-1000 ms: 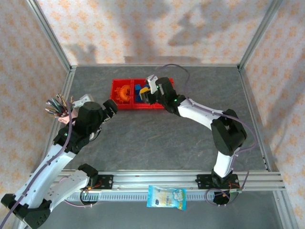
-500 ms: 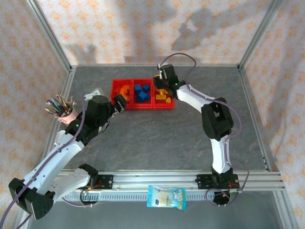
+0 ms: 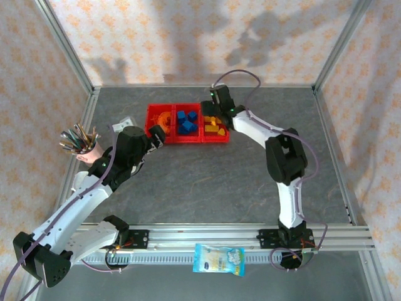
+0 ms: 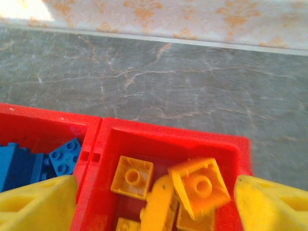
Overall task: Sort the legos into containers by color
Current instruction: Reset both arms
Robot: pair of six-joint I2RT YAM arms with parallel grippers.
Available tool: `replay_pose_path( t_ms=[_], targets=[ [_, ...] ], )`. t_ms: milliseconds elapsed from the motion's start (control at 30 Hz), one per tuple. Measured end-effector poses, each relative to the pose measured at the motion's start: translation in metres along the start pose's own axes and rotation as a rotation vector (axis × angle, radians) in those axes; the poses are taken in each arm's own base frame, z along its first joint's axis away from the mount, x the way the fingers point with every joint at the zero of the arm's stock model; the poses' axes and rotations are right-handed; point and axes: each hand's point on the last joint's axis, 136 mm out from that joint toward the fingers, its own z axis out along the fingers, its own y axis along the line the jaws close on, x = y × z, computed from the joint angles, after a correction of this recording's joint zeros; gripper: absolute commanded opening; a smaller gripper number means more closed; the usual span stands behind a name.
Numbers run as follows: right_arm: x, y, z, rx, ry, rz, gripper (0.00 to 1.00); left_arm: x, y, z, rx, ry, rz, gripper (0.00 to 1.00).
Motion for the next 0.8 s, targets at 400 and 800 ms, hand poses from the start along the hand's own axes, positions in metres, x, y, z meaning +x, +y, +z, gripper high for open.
replay_pose_path(
  t_ms=[400, 800],
  targets=[
    [0.046, -0.237, -0.15, 0.552, -0.295, 0.391, 1.0, -0.008, 0.113, 0.053, -0.342, -0.274, 0.254, 0.99],
    [0.166, -0.248, -0.129, 0.461, -0.299, 0.254, 1.0, 0.015, 0.182, 0.076, -0.337, -0.425, 0.344, 1.0]
  ],
)
